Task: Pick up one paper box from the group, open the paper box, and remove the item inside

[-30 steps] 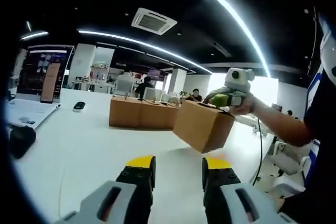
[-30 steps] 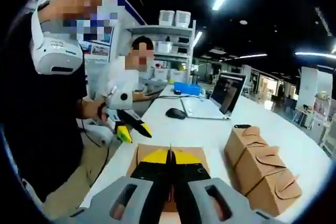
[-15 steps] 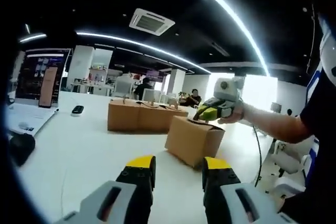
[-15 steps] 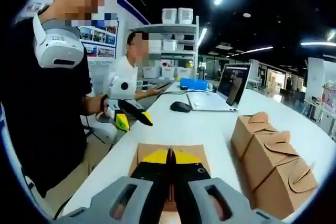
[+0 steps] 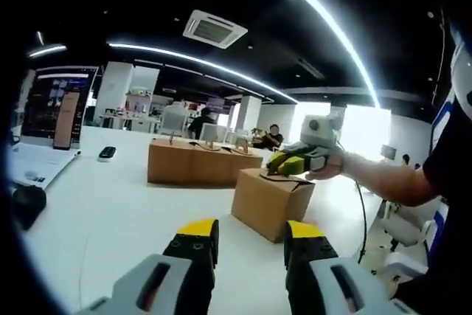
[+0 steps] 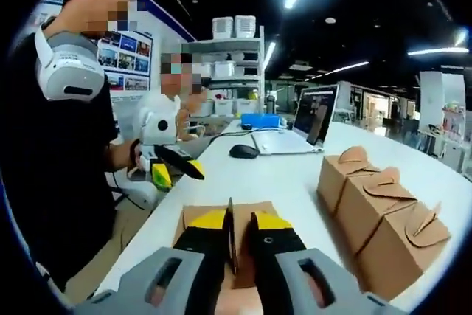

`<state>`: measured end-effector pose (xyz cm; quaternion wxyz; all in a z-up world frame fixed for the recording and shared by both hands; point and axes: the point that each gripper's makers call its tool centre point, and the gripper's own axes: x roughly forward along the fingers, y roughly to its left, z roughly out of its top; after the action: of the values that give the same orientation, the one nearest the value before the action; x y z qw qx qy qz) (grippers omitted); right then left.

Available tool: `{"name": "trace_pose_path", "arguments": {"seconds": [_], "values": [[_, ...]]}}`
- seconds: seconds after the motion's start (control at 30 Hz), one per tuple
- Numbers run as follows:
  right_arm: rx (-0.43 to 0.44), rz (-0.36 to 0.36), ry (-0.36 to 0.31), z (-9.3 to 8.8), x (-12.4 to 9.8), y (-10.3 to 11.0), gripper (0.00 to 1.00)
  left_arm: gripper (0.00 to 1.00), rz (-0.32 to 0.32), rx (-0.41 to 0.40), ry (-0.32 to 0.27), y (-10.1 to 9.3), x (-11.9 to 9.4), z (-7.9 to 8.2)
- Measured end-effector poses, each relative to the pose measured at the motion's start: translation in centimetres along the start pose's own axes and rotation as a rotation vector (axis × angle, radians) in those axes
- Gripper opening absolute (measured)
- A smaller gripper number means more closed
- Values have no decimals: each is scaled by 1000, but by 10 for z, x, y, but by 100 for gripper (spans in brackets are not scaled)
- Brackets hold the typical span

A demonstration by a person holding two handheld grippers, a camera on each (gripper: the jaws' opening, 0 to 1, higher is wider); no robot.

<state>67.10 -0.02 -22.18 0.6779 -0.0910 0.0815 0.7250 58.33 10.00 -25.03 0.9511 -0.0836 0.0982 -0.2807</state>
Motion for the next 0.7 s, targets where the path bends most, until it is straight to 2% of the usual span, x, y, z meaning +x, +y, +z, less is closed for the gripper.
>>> {"name": "trace_pose_path", "arguments": {"seconds": [0.13, 0.27, 0.37, 0.5, 0.57, 0.63, 0.7], "values": [[20, -11, -47, 9, -7, 3, 18, 37, -9, 5, 3, -6, -1, 0], [29, -31, -74, 16, -13, 8, 29, 37, -1, 5, 1, -6, -4, -1], [64, -45, -100, 18, -18, 11, 29, 37, 15, -12, 2, -3, -3, -5], [81, -116, -123, 19, -25, 4, 31, 37, 11, -16, 3, -5, 2, -4], [93, -152, -140, 23, -31, 2, 34, 37, 51, 88, 41, 1, 3, -5], [106, -176, -143, 25, -35, 2, 34, 37, 76, 158, 71, 2, 4, -5], [104, -205, -166, 31, -41, 3, 35, 37, 55, 126, 46, -2, 4, 1]]}}
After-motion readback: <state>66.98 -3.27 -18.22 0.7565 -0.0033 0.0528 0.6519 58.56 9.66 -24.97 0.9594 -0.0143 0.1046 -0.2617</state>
